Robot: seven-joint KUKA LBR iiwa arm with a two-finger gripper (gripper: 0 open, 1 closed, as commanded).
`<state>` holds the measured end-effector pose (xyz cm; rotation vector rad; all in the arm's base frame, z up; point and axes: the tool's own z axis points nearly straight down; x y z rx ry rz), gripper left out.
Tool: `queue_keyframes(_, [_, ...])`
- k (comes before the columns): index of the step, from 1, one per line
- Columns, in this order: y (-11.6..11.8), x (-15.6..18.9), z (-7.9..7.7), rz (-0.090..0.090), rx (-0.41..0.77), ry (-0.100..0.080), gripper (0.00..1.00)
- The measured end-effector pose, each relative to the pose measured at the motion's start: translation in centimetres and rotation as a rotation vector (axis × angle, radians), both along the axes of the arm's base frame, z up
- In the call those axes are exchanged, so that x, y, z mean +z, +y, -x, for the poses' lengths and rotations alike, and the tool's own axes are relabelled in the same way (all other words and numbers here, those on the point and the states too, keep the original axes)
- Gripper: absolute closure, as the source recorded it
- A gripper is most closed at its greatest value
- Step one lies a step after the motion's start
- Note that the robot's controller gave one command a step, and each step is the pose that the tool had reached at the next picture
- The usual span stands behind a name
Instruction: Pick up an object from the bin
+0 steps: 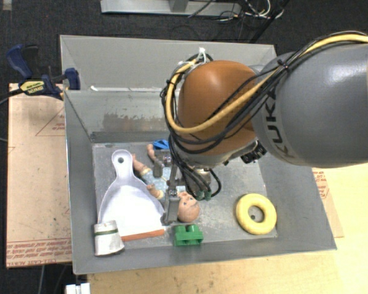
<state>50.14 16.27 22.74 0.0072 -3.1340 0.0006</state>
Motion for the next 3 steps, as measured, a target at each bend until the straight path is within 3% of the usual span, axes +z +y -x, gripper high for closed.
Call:
queue_keyframes(1, [-0.1, 0.4, -0.2, -0.002, -0.004, -0.008, 0.0])
queue_keyframes(2, [-2.5, -4.6, -0.5, -0.003, 0.046, -0.01, 0.0])
queue_keyframes(3, [-5.9, -9.4, -1.8, -0.002, 0.072, -0.008, 0.0])
